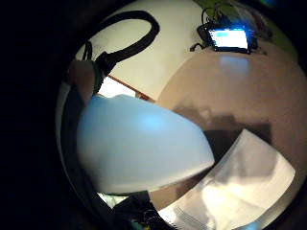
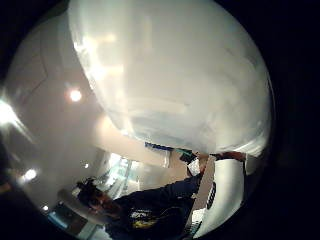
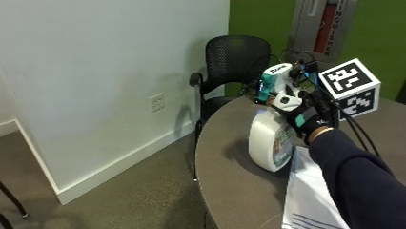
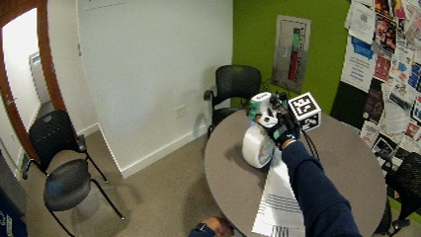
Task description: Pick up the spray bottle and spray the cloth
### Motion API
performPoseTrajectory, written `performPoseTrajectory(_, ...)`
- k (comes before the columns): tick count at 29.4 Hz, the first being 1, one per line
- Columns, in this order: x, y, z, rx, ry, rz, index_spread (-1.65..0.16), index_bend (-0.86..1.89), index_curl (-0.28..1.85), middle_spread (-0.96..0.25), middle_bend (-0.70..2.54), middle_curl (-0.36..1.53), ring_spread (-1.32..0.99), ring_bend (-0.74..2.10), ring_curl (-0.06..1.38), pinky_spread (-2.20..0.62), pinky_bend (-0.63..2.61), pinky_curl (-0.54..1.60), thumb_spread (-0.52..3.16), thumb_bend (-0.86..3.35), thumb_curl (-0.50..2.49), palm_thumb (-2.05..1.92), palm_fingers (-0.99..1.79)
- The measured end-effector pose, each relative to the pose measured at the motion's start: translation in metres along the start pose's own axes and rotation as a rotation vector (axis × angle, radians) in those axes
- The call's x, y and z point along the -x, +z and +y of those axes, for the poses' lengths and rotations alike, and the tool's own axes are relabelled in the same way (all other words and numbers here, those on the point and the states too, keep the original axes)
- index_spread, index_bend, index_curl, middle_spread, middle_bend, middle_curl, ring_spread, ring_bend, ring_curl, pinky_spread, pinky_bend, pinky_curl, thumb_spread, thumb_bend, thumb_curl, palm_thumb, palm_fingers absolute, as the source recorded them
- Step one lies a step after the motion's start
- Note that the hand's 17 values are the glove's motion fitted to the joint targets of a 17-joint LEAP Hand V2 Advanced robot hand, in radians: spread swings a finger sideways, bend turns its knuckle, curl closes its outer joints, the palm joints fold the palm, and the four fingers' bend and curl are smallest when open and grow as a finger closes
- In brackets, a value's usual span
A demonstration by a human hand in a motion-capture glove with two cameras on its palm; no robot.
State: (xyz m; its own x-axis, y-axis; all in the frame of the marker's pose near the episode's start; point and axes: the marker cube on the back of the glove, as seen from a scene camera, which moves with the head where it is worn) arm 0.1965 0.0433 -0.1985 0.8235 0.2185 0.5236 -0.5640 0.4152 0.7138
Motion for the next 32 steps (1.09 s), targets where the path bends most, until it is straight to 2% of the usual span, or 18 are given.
performPoseTrajectory(7,-0.022,-0.005,0.008,-0.013,0.036,-0.047,-0.29,0.16,0.53,-0.19,0.47,0.49,-0.27,0.49,0.44,-0.23,0.24,0.36,0.70,-0.02,0.65,1.06,1.16)
performPoseTrajectory(18,-0.018,-0.009,0.006,-0.047,0.029,-0.057,-0.29,0.13,0.50,-0.18,0.44,0.49,-0.26,0.46,0.44,-0.23,0.24,0.36,0.73,-0.03,0.63,1.06,1.15)
performPoseTrajectory(19,-0.019,-0.009,0.008,-0.037,0.040,-0.046,-0.29,0.12,0.49,-0.18,0.42,0.49,-0.25,0.44,0.43,-0.23,0.27,0.37,0.73,-0.03,0.62,1.05,1.11)
performPoseTrajectory(21,-0.020,-0.009,0.011,-0.010,0.058,-0.023,-0.31,0.10,0.47,-0.16,0.39,0.48,-0.22,0.34,0.41,-0.13,0.22,0.37,0.80,-0.05,0.61,1.00,0.77)
performPoseTrajectory(25,-0.020,-0.015,0.018,0.065,0.067,0.038,-0.36,0.10,0.46,-0.11,0.28,0.45,-0.16,0.19,0.41,-0.02,0.35,0.43,0.89,-0.05,0.58,0.92,0.38)
performPoseTrajectory(32,-0.016,-0.038,0.034,0.164,0.061,0.172,-0.42,0.13,0.37,-0.05,0.16,0.39,-0.07,0.12,0.30,0.09,0.47,0.41,0.97,-0.04,0.55,0.84,0.14)
